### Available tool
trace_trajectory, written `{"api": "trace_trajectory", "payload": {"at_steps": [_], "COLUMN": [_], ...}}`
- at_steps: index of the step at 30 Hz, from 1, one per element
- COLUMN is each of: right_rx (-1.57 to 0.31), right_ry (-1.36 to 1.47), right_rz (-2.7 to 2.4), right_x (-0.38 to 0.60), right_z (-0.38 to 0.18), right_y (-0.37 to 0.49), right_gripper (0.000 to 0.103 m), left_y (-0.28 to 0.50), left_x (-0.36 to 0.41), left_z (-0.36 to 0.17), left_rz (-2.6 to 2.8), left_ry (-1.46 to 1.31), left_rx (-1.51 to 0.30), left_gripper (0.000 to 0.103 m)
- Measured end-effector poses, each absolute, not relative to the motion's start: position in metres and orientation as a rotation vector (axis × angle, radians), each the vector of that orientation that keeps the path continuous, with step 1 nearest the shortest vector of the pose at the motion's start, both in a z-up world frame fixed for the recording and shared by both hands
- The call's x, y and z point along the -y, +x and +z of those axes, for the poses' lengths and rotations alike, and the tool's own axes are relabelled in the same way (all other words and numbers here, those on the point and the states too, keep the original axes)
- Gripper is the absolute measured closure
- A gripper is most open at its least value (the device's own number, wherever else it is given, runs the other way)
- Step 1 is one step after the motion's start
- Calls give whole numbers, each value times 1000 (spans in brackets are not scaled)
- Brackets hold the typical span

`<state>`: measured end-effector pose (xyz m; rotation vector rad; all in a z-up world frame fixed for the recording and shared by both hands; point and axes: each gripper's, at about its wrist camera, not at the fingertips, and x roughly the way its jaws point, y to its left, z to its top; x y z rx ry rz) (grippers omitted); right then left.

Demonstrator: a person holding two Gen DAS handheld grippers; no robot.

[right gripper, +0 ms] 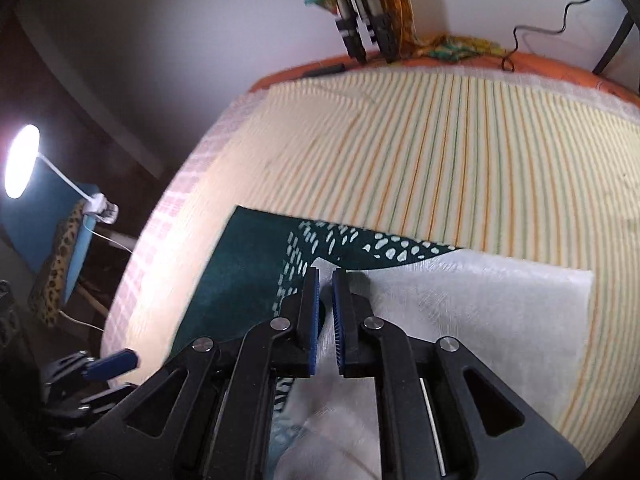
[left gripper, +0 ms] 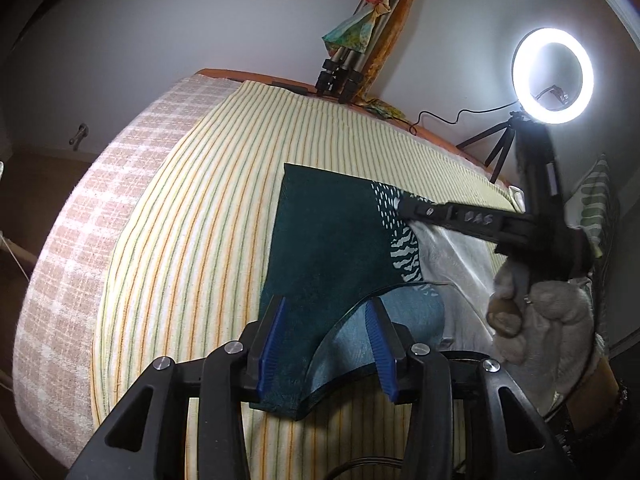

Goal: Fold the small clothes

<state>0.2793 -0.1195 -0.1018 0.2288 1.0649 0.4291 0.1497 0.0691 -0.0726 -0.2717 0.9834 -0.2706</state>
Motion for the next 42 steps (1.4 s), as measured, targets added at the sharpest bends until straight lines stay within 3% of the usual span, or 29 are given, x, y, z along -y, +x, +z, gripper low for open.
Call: {"api": "trace_trajectory", "payload": {"at_steps": [4, 13, 24, 26, 29, 33, 42], "right_rx": [-1079, -1035, -1205, -1225, -1234, -1100, -1064], "right_ry": [219, 295, 241, 241, 307, 390, 675], "right_rz": [439, 529, 525, 534, 566, 538, 458], "right_x": [120, 172, 211, 216, 229, 255, 304], "right_z": [-110, -58, -105, -108, -103, -79, -106], "right_y": [280, 223, 135, 124, 115, 115, 150], "right_gripper": [96, 95, 95, 95, 82, 41, 39], "left_y": [150, 147, 147, 148, 150, 153, 166], "left_x": [-75, -81, -73, -80, -95, -114, -113], "left_z": [-73, -69, -87, -88, -89, -94, -123], "left_rz": [-256, -264, -286, -277, -261, -276, -292], "left_ry": [-276, -272, -242, -274, -363, -521, -715], "left_rx": [-983, -978, -1044, -1046, -1054, -1069, -1145], "left_gripper": [61, 57, 52, 47, 43, 42, 39]}}
